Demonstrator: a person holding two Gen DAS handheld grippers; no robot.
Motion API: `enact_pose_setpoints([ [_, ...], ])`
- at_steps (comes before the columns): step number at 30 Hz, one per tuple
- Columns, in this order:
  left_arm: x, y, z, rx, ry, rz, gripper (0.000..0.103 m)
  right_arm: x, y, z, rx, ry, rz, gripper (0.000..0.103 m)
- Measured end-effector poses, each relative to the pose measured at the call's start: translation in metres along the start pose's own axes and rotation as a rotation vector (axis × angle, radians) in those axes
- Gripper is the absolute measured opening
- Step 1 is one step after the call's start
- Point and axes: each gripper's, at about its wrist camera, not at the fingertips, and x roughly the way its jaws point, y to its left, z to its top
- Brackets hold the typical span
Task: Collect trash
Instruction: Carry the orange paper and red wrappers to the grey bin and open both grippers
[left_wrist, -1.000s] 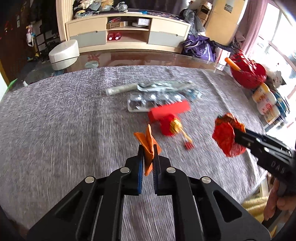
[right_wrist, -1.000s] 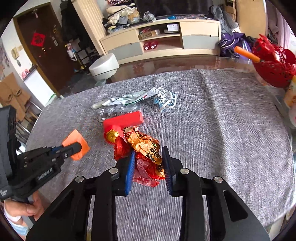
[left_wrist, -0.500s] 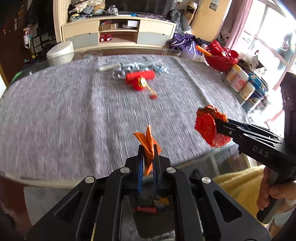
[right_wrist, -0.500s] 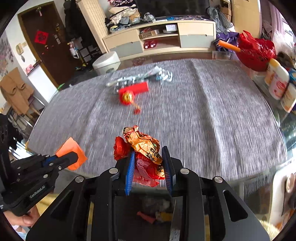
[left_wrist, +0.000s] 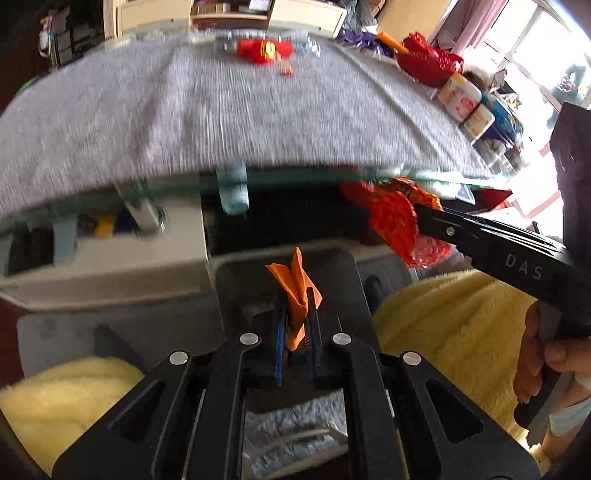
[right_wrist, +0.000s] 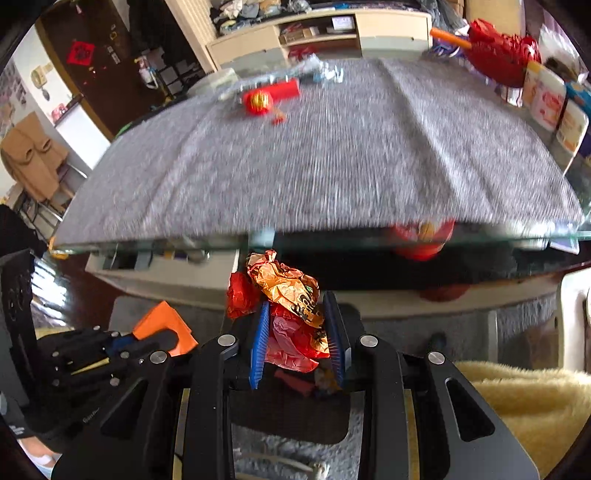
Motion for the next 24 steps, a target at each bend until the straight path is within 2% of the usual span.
enact_pose_setpoints([
  [5,0.017,-0.001,-0.019,0.006,0.048,0.003,0.008,0.020,-0.005,-0.022,0.038,0.063,-0.008,0.030],
  [11,0.043,0.001,-0.032,-0.019,0.122,-0.029,0.008,0.042,-0.010,-0.038,0.065,0.132,-0.022,0.030],
  [21,0.052,0.005,-0.033,-0.039,0.149,-0.022,0.014,0.052,-0.012,-0.036,0.082,0.171,-0.008,0.032],
  [23,0.053,0.006,-0.033,-0.043,0.153,-0.021,0.018,0.054,-0.012,-0.036,0.087,0.179,-0.008,0.039],
  [24,0.053,0.006,-0.032,-0.045,0.155,-0.022,0.020,0.054,-0.013,-0.035,0.089,0.181,-0.004,0.047],
])
